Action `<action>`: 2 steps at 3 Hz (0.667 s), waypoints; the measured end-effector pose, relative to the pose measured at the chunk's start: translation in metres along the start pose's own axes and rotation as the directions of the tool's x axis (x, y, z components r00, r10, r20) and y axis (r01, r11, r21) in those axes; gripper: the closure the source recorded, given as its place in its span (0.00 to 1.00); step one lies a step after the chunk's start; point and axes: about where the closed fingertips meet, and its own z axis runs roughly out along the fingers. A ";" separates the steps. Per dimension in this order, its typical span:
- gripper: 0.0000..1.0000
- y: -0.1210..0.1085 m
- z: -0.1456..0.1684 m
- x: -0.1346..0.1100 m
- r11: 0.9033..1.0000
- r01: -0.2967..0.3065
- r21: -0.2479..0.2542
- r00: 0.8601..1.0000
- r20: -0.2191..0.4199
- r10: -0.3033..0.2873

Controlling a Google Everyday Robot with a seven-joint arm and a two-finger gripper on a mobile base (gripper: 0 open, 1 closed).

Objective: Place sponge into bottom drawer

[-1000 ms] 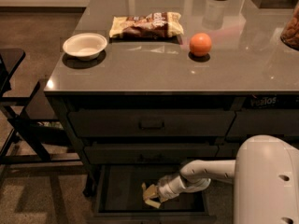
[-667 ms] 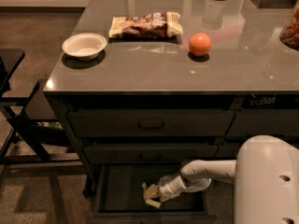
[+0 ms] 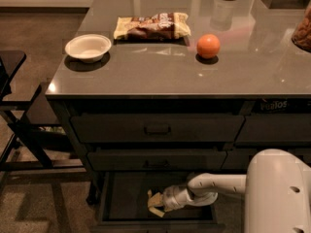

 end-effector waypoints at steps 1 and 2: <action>1.00 -0.010 0.006 -0.014 1.000 -0.024 0.012 0.998 0.052 0.023; 1.00 -0.017 0.009 -0.027 0.999 -0.043 0.020 0.996 0.081 0.041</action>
Offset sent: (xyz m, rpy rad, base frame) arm 0.0424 -0.0144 -0.0283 -0.0443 -0.0329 -0.1297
